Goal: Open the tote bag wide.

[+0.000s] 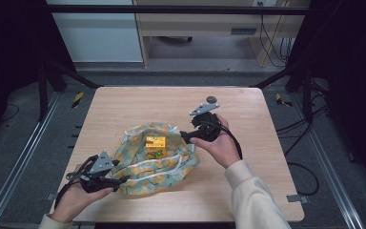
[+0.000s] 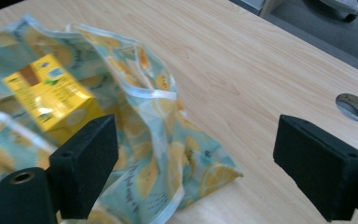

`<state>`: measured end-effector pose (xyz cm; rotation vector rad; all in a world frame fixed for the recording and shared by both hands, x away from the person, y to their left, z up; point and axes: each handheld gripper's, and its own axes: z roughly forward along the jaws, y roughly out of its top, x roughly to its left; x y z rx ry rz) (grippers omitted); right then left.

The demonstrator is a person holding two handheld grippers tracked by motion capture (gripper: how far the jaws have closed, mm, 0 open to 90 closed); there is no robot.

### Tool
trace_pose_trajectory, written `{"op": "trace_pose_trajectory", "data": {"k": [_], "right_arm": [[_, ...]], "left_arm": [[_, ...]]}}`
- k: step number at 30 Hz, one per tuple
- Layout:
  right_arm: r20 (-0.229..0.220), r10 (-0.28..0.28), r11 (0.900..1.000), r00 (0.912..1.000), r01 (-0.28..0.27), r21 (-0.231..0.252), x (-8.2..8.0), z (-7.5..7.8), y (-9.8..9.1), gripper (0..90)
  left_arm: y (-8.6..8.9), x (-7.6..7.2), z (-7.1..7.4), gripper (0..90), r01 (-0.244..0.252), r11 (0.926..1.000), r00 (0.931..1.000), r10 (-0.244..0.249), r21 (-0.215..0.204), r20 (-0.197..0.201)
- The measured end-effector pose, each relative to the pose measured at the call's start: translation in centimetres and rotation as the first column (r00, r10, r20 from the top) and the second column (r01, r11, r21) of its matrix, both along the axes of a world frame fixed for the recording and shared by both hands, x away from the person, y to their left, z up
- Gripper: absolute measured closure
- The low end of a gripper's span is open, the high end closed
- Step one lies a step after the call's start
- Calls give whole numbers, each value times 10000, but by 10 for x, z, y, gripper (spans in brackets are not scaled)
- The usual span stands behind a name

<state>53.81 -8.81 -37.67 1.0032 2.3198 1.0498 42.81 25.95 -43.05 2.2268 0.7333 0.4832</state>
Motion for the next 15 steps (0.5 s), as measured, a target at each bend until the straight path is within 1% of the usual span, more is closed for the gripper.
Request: {"op": "trace_pose_trajectory", "data": {"k": [2, 5, 8, 11, 12, 13, 14, 15], "right_arm": [[150, 103, 9999, 9998, -105, 129, -10, 1, -2, 138], [203, 213, 9993, 9996, -219, 307, -24, -2, -5, 139], [241, 268, 9992, 9993, -275, 300, -38, -7, -7, 137], [170, 242, 9992, 9996, -247, 314, -51, -15, -10, 130], [170, 242, 9992, 9996, -247, 314, -51, -15, -10, 130], [149, 159, 9991, 9998, -165, 381, -60, -22, -13, 129], [113, 146, 9990, 9998, -150, 423, -63, -25, -14, 125], [104, 110, 9988, 9999, -115, 483, -66, -29, -15, 120]], "left_arm": [[0, -1, 8, 290, 6, 9997, 9999, -2, -253, 149], [0, -1, 18, 269, -14, 9995, 9991, 27, -321, 413], [0, 1, 25, 265, -98, 9991, 9988, 118, -417, 470], [-1, 6, 28, 264, -226, 9994, 9985, 239, -275, 502], [-1, 6, 28, 263, -226, 9994, 9985, 239, -275, 502], [-1, 11, 27, 262, -342, 9994, 9983, 347, -95, 474], [-1, 14, 27, 261, -376, 9993, 9983, 375, 28, 437], [-2, 17, 26, 261, -454, 9990, 9981, 454, -28, 421]]}}
